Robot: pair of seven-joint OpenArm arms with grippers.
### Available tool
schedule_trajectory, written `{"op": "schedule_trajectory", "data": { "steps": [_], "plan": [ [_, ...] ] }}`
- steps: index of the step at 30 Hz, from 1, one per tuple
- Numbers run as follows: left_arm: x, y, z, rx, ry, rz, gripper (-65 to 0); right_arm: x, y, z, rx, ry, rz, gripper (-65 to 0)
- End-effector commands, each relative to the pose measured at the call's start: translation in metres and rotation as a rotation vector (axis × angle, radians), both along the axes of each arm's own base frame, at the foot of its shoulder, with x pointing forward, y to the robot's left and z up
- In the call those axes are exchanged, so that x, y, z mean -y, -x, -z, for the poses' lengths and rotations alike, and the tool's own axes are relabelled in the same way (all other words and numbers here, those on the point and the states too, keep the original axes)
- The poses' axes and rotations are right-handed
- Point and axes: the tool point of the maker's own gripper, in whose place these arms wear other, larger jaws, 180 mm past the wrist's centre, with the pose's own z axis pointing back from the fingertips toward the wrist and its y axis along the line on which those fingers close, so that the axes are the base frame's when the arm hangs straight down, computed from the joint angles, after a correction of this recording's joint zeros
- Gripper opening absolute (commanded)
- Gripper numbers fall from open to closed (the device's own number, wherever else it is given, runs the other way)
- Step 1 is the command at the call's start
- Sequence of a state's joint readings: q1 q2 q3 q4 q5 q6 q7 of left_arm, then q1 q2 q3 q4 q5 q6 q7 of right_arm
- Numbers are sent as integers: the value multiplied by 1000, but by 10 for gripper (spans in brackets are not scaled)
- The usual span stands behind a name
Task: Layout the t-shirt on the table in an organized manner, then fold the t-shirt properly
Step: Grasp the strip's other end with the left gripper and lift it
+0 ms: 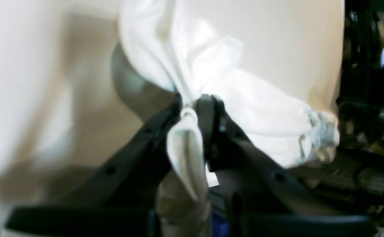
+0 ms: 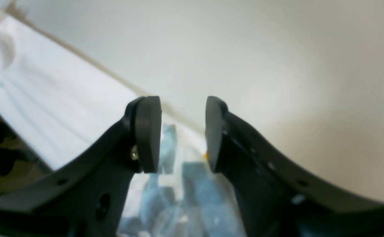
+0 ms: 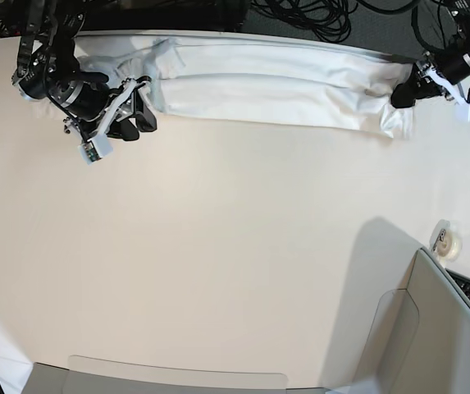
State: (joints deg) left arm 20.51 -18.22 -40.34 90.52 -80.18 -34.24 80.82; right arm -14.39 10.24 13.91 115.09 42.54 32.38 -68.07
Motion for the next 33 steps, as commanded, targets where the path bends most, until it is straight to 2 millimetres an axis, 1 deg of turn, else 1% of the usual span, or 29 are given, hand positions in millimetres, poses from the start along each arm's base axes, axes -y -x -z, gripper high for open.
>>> {"op": "schedule_trajectory", "data": {
  "steps": [1,3,5,7,9,11,13,15,17,20,25,29,31,33],
  "plan": [
    [3,-7,-18,65,-18,15,-650,3,-7,-13,50,-17,14,-423],
    [16,-10,-30,108,-39,47,-650,19,-10,-16,61,-5,60,-423],
    [41,-9,-37,127,-53,132,-650,40,-13,-19,75,13,124,-423],
    [66,-9,-39,136,-41,215,-650,62,-12,-22,84,35,186,-423],
    [95,-8,-36,130,-2,305,-650,88,-9,-25,88,62,261,-423],
    [123,-4,-30,113,40,391,-650,108,-1,-25,80,86,318,-423],
    [153,-9,-33,135,75,487,-650,128,8,-25,74,107,374,-423],
    [175,-12,-37,153,101,561,-650,141,18,-24,60,125,414,-423],
    [195,-16,-42,178,120,630,-650,153,28,-22,43,143,447,-423],
    [220,-21,-51,214,147,704,-650,166,41,-19,21,163,489,-423],
    [250,-21,-60,248,191,783,-650,187,60,-19,-2,195,554,-423],
    [271,-17,-60,246,236,805,-650,201,71,-22,-7,218,600,-423],
    [282,-16,-56,238,226,814,-650,204,73,-23,-8,223,611,-423],
    [292,-17,-55,245,213,829,-650,204,75,-22,-15,226,610,-423]
  ]
}}
